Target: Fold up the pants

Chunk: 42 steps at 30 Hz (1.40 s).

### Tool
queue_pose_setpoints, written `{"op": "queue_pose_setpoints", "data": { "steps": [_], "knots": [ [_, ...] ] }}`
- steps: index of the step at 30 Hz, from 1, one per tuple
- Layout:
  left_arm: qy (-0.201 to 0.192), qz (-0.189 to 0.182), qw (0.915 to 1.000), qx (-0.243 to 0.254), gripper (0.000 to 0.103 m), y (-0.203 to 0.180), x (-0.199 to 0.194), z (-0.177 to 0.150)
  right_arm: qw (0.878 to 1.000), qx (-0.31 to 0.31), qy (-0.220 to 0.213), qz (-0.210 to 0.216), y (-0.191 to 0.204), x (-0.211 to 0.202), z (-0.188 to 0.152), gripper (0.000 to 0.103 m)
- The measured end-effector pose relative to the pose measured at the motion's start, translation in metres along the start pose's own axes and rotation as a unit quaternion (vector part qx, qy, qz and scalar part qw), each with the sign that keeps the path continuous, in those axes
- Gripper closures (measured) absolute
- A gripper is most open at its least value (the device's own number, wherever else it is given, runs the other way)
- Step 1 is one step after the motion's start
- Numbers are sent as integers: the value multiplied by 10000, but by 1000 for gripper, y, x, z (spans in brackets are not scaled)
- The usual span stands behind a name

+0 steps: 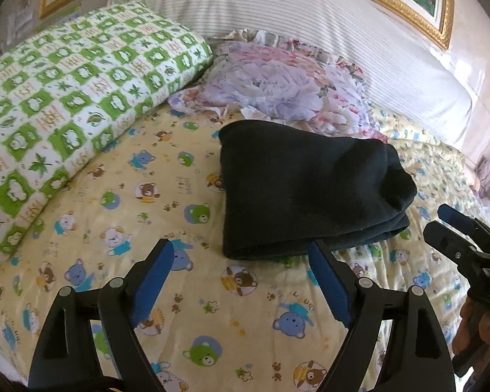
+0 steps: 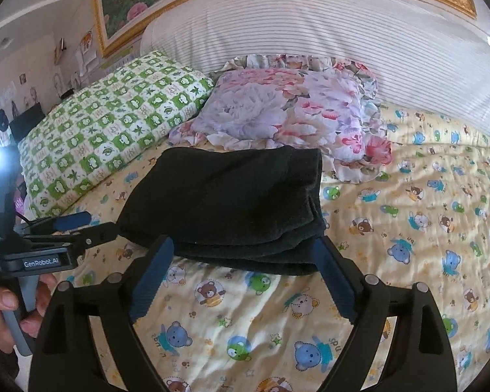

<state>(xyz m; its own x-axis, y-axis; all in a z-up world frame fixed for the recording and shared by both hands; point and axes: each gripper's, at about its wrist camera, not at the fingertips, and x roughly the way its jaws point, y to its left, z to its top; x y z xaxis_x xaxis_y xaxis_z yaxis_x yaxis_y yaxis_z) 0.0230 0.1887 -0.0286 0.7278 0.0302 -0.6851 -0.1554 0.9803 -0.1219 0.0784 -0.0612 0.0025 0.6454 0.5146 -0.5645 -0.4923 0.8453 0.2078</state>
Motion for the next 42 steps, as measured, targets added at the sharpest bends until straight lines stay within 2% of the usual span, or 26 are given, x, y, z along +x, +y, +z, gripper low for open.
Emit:
{"op": "queue_pose_setpoints", "data": {
  "steps": [5, 12, 19, 27, 34, 42],
  "knots": [
    [-11, 412, 9989, 203, 16, -5, -6, -1, 10000, 5, 15, -31, 1, -1, -3, 12],
    [-143, 697, 9971, 257, 15, -7, -17, -3, 9999, -148, -13, -24, 4, -3, -2, 11],
    [-239, 1434, 9878, 550, 13, -13, -18, -5, 9992, -388, -44, 9, 11, 0, 1, 9],
    [-305, 1454, 9868, 647, 10, -14, -15, -8, 9984, -552, 47, 126, 17, 10, 0, 8],
    [-332, 1216, 9908, 493, 10, -10, -9, -6, 9986, -495, 89, 142, 13, 17, -2, 8],
    [-133, 1053, 9936, 375, 9, -9, 5, -10, 9990, -400, 142, 144, 7, 25, -4, 8]
  ]
}}
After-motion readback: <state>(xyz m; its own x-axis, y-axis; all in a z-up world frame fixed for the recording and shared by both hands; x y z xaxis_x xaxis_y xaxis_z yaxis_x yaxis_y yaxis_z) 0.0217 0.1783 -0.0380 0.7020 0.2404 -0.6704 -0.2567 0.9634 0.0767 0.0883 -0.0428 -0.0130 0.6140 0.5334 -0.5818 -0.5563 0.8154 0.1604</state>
